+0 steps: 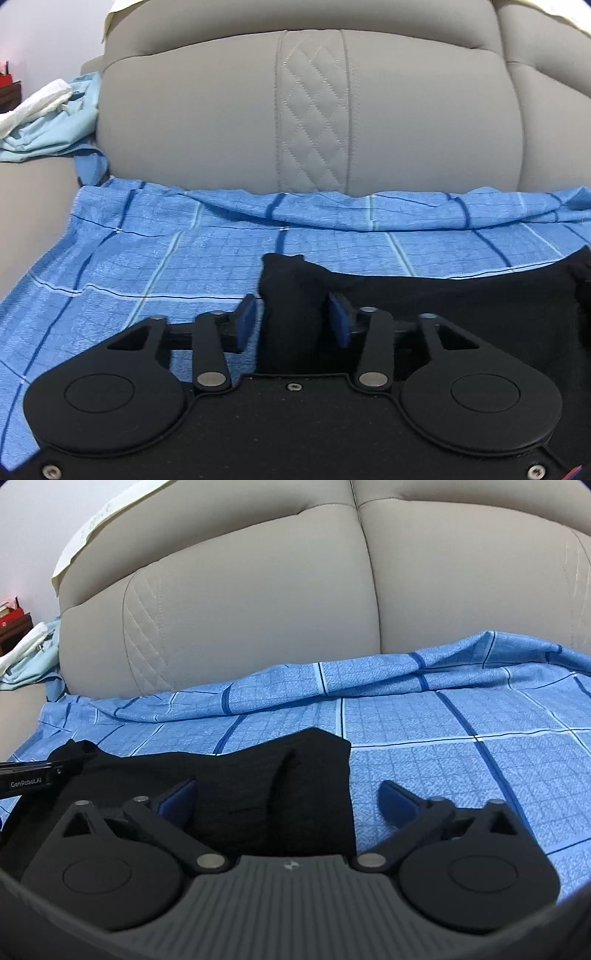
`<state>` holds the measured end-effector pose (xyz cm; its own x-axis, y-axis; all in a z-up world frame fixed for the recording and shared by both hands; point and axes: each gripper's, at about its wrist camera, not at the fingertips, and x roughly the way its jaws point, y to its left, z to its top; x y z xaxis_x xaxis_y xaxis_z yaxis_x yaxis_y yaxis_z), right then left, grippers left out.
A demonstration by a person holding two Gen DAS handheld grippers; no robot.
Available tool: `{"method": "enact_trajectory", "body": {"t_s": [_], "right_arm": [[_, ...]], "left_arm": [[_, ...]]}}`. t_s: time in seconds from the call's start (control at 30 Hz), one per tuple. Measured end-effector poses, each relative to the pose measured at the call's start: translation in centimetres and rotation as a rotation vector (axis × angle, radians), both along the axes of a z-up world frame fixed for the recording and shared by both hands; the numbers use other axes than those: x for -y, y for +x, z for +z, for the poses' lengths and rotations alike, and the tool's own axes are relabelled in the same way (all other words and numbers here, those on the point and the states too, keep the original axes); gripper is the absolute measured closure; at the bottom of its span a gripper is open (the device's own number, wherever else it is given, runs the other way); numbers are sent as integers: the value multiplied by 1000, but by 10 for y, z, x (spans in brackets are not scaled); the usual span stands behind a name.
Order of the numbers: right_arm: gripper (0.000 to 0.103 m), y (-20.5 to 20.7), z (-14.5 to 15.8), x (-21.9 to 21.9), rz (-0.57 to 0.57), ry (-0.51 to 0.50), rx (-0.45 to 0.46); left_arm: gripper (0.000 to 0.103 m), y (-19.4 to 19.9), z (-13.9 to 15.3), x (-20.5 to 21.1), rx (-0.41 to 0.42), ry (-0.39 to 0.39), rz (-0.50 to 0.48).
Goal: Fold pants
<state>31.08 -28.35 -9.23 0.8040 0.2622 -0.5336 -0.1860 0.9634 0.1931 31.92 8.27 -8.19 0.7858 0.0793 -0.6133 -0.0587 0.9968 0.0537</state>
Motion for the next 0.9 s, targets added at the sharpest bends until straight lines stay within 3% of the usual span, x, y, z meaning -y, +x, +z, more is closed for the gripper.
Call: {"method": "enact_trajectory", "body": {"t_s": [0.07,0.13,0.2,0.37,0.67,0.9], "right_arm": [[0,-1,1,-2,-5,-27,3],[0,-6,7,-7,-15,-68,18],[0,-18,15,-13,-12,-126,59],[0,-51,36,-19,-63,-253,159],[0,-124,42,-20,-44,-183,208],[0,-148,18,-44,-18,-226,157]], "left_arm": [[26,2,2,-3,-19,11,36],[12,1,6,-8,-64,7,61],[10,-6,11,-12,-90,-5,45],[7,-43,28,-9,-50,47,24],[2,-123,44,15,16,-15,-69],[1,-161,15,29,-22,74,-83]]}}
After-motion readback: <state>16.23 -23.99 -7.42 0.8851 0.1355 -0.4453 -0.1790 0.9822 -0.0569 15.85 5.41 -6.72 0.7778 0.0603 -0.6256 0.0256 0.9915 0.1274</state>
